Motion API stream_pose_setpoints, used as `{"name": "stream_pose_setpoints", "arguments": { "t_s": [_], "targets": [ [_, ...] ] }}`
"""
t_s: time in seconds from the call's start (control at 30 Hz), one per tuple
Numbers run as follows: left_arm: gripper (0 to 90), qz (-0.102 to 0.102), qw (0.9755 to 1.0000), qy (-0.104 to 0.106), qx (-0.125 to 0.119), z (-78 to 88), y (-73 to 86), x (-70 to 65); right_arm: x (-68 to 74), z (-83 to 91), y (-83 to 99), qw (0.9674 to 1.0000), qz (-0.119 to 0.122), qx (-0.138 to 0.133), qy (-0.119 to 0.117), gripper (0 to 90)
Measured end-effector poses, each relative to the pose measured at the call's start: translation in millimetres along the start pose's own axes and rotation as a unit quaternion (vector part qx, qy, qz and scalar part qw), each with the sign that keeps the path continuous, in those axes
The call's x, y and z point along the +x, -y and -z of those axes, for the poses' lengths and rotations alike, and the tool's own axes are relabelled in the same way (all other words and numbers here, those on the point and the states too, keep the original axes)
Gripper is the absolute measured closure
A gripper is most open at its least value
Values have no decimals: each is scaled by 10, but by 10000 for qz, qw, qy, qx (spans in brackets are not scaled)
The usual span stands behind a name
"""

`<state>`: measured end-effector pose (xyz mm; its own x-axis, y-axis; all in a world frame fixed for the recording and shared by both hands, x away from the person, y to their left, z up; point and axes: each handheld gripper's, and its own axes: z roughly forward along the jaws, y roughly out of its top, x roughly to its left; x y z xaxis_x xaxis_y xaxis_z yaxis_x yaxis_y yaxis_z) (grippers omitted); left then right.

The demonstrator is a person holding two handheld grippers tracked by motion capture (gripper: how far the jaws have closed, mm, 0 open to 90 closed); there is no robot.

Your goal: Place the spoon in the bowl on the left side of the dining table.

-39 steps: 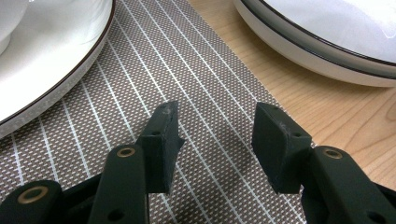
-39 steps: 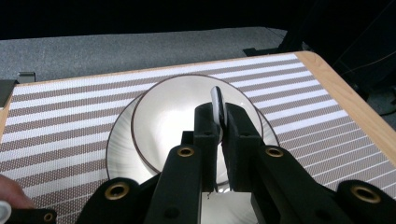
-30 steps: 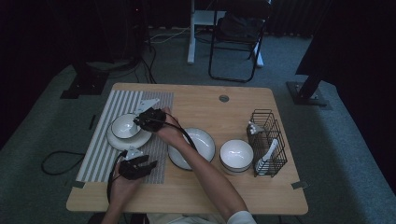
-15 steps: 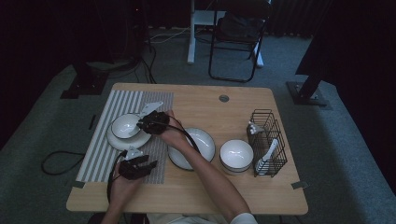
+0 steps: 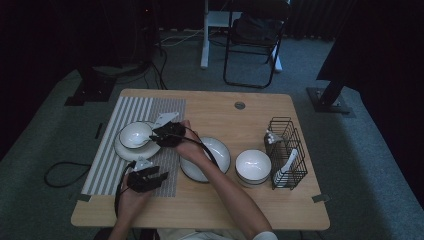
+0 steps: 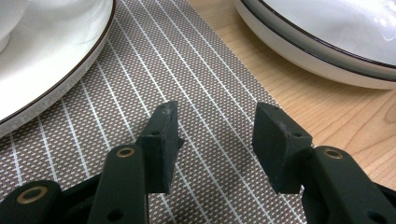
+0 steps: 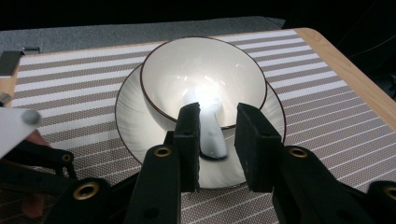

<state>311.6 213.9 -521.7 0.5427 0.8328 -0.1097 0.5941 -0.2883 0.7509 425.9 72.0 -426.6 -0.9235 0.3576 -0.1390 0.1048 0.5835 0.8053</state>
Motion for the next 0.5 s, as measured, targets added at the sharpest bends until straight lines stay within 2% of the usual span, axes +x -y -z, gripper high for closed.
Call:
{"name": "stream_pose_setpoints", "arguments": {
  "t_s": [0.17, 0.3, 0.37, 0.47, 0.5],
  "targets": [
    [520, -1, 10000, -7, -4, 0, -1, 2, 42, 108, -30, 10000, 45, -65, 2, 666],
    [518, 16, 10000, 8, -6, -1, -1, 2, 79, 198, -37, 9999, -14, -100, -11, 643],
    [518, 19, 10000, 11, -7, -1, -1, 3, 91, 248, -32, 9998, -86, -148, -38, 631],
    [517, 21, 10000, 12, -7, -1, -1, 3, 92, 326, -4, 9989, -313, -202, -280, 611],
    [518, 20, 10000, 13, -8, -1, -1, 4, 98, 356, 11, 9988, -343, -202, -288, 607]
  ]
}}
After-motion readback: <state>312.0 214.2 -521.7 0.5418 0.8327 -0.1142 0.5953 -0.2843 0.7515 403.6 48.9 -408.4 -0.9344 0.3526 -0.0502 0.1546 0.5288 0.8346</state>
